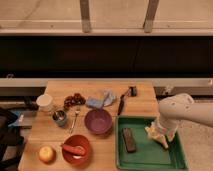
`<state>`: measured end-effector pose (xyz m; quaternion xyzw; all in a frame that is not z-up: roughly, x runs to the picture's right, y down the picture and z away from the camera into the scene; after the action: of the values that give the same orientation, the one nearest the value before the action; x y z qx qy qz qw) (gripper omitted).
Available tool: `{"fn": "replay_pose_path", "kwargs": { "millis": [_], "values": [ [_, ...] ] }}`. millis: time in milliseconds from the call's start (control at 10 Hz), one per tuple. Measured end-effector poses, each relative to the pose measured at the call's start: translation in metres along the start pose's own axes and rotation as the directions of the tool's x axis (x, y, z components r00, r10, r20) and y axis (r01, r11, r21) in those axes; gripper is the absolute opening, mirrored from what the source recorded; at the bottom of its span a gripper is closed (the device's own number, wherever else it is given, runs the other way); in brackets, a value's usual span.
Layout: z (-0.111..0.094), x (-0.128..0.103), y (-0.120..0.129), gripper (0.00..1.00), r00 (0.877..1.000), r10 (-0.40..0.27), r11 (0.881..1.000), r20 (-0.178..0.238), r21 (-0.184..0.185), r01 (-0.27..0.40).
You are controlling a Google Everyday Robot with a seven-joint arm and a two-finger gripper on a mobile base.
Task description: Place fork in purple bowl
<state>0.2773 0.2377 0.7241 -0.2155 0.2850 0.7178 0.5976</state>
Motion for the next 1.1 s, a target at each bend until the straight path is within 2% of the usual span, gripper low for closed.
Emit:
{"fn": "replay_pose_path", "kwargs": {
  "millis": [200,500,600,900,1000,1100],
  "values": [
    [-0.028,-0.009,0.046,0.65,0.995,-0.082,0.997,0.055,0.021,0.081],
    [-0.067,-0.013,0.121,0.65,0.969,-0.221,0.975,0.110,0.055,0.216],
    [-0.076,-0.010,0.146,0.65,0.955,-0.269,0.963,0.121,0.061,0.264],
    [-0.097,0.003,0.225,0.65,0.905,-0.402,0.916,0.138,0.062,0.397],
    [-0.098,0.003,0.229,0.65,0.902,-0.408,0.913,0.139,0.063,0.404],
    [-0.098,0.003,0.225,0.65,0.905,-0.402,0.916,0.138,0.065,0.397]
  ]
}}
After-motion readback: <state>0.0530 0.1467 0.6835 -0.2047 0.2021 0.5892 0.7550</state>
